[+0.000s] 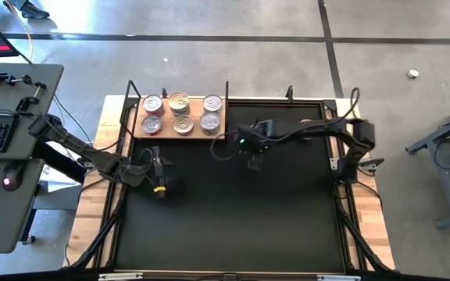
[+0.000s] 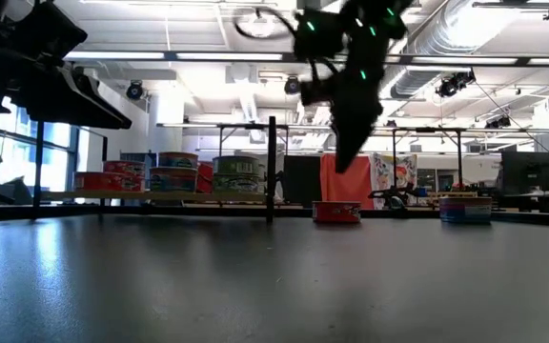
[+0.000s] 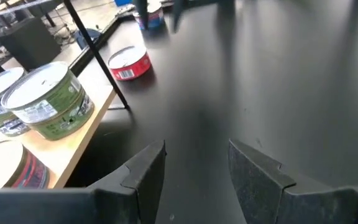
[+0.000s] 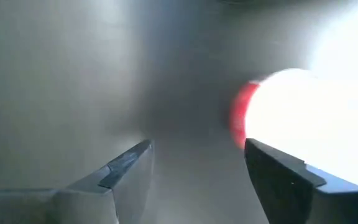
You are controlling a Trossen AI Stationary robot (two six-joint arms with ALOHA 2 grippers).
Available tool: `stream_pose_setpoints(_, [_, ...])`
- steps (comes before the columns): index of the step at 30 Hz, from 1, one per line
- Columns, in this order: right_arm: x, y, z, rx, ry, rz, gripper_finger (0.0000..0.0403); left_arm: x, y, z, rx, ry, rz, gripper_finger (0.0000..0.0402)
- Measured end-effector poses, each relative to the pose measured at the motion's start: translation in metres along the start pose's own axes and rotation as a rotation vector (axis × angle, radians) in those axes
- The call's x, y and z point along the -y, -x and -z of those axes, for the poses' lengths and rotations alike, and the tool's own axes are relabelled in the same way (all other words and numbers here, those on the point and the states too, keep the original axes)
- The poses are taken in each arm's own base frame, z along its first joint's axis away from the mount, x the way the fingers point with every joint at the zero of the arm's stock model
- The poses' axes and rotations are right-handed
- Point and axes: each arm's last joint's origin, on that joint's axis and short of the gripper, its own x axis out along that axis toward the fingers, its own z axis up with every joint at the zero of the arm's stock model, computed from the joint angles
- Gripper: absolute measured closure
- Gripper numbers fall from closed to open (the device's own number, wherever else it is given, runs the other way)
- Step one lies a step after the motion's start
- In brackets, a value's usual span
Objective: Stack canned seafood by type on shelf
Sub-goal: Stack the pink blue tuna can on the top of the other pink blue tuna can
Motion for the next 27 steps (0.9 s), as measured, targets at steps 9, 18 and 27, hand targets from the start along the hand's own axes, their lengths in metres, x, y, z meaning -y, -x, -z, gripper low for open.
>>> stream_pose_setpoints(9, [0.042, -0.011, 0.048, 0.241, -0.27, 0.244, 0.0158, 0.0, -0.002, 0.0, -0.005, -0.013, -0.01, 0.0239])
stream_pose_setpoints(18, [0.071, -0.017, 0.088, 0.055, -0.61, 0.531, 0.0158, 0.0, -0.002, -0.004, 0.034, 0.009, -0.014, 0.0239])
stream_pose_setpoints(27, [0.093, -0.003, 0.137, -0.356, -0.776, 0.686, 0.016, -0.002, -0.003, -0.008, 0.064, 0.032, -0.024, 0.0239])
